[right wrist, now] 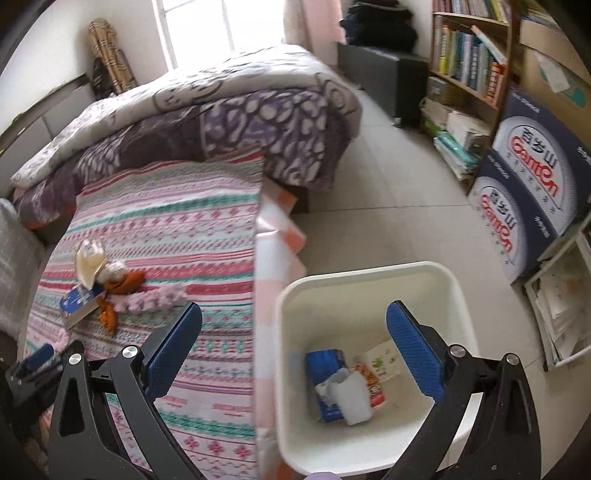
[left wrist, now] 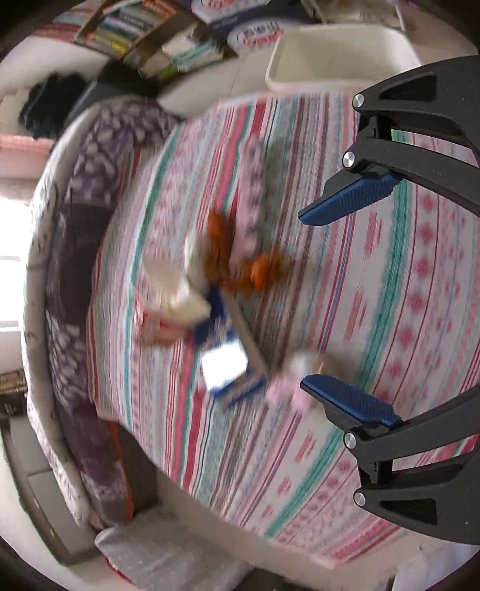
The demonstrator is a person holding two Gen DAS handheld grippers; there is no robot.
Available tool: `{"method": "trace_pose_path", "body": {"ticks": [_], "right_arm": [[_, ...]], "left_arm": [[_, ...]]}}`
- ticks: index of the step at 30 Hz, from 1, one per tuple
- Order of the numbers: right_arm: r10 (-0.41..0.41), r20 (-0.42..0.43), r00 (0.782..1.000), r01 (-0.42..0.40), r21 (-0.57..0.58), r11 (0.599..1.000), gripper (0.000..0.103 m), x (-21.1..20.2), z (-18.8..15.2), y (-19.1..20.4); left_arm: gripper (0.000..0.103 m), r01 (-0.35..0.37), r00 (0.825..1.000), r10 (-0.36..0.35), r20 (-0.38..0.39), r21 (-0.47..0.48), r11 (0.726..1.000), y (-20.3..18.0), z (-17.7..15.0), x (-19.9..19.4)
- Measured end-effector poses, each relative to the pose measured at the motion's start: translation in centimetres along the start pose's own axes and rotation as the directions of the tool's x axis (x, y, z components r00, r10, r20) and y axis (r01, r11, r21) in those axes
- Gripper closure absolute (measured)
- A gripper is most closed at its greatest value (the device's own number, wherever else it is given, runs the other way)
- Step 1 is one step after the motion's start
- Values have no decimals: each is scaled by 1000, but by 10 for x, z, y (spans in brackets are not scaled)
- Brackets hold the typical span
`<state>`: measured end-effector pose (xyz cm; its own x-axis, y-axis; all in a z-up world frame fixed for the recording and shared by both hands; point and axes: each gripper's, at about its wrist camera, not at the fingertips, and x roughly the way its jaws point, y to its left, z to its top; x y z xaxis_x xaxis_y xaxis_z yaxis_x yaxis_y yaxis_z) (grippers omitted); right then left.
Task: Collect trash
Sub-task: 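Grasp the pink fuzzy strip on the bed with the left gripper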
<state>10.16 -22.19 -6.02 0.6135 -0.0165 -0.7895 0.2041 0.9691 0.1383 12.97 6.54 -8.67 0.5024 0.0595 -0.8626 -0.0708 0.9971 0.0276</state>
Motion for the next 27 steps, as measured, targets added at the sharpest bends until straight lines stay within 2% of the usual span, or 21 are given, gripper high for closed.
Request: {"method": "trace_pose_path", "body": {"ticks": [4, 7, 9, 11, 12, 13, 14, 16, 21, 23, 25, 27], "right_arm": [[45, -33, 998, -45, -19, 999, 7, 7, -3, 21], [71, -60, 996, -74, -46, 996, 7, 14, -6, 39], [98, -86, 991, -103, -51, 993, 7, 20, -7, 50], [125, -112, 986, -131, -46, 990, 7, 26, -8, 58], [140, -129, 982, -147, -44, 988, 7, 30, -9, 64], [150, -143, 978, -158, -43, 987, 7, 33, -9, 69], [162, -154, 975, -170, -43, 985, 7, 37, -10, 74], [182, -172, 968, -193, -45, 980, 7, 42, -11, 84], [261, -218, 940, -286, -92, 954, 7, 53, -19, 121], [273, -239, 932, -309, -127, 943, 7, 56, -26, 137], [284, -264, 922, -332, -161, 929, 7, 59, -35, 155], [286, -278, 917, -342, -183, 922, 7, 60, -40, 165]], "left_arm": [[22, -39, 995, 44, -85, 52, 998, 24, 18, 22], [24, 25, 982, -24, -185, 4, 1000, 45, 30, 45], [30, 77, 961, -76, -267, -6, 997, 52, 33, 64], [48, 87, 948, -83, -308, 1, 996, 56, 31, 77], [54, 83, 947, -81, -312, -7, 997, 59, 30, 80], [65, 90, 946, -91, -312, -18, 996, 63, 30, 81], [71, 114, 942, -122, -313, -43, 993, 68, 30, 81], [79, 147, 938, -164, -305, -80, 986, 79, 29, 79], [80, 206, 939, -242, -245, -166, 964, 115, 29, 59], [80, 261, 921, -307, -238, -207, 943, 130, 27, 52], [80, 318, 892, -375, -252, -239, 917, 141, 23, 44], [80, 343, 876, -406, -261, -254, 904, 145, 20, 38]]}}
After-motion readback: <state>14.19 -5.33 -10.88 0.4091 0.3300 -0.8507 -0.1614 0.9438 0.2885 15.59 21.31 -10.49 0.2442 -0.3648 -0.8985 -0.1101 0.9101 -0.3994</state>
